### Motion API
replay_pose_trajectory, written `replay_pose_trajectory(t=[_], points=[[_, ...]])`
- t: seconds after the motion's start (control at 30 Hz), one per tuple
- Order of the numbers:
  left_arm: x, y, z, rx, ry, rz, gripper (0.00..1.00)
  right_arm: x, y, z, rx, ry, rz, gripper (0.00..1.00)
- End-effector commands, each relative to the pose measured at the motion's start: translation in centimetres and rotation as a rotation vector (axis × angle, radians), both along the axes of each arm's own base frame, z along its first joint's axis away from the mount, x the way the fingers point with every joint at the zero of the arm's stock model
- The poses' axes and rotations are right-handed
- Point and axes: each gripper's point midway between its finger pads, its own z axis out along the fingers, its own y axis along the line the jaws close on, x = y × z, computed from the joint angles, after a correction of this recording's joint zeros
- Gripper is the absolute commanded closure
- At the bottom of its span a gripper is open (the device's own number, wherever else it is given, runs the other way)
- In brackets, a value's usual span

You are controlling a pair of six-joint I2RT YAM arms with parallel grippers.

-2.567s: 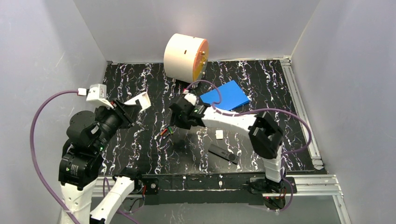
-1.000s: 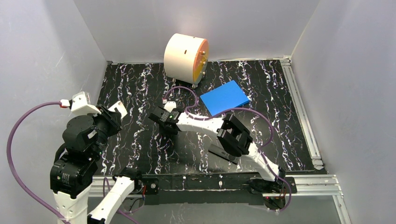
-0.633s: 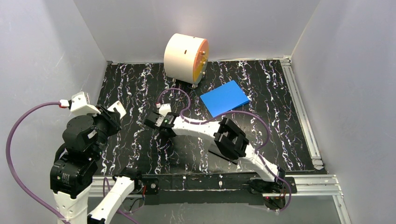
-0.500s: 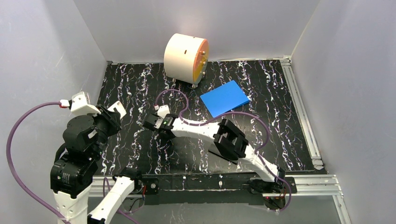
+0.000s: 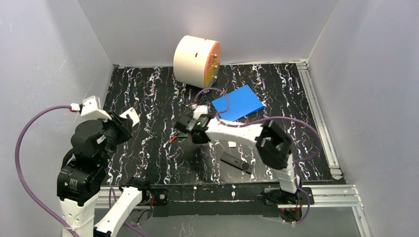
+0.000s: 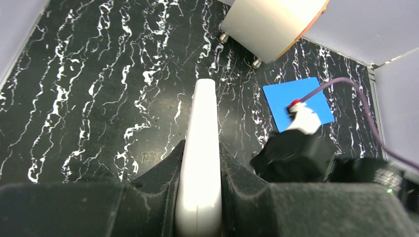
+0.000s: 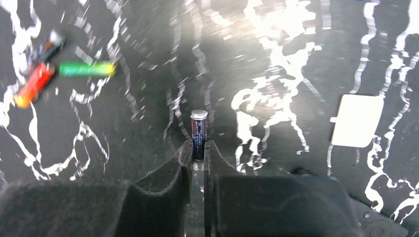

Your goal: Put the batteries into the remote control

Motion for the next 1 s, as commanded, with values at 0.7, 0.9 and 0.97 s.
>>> replay_pose_trajectory(t=[0.7, 0.9, 0.97], points=[[0.1, -2.0, 0.1, -0.065, -0.034, -0.091, 1.0, 5.0, -5.1, -3.0, 0.2, 0.161, -0.836, 0.78], [-0.1, -1.9, 0.0, -0.062, -0.036, -0.089, 1.0, 4.8, -4.1, -2.7, 0.236, 0.195, -0.845, 0.56], [0.0, -2.0, 0.0, -0.064, -0.033, -0.095, 1.0, 5.1, -3.7, -1.8, 0.252, 0.183, -0.823, 0.51]])
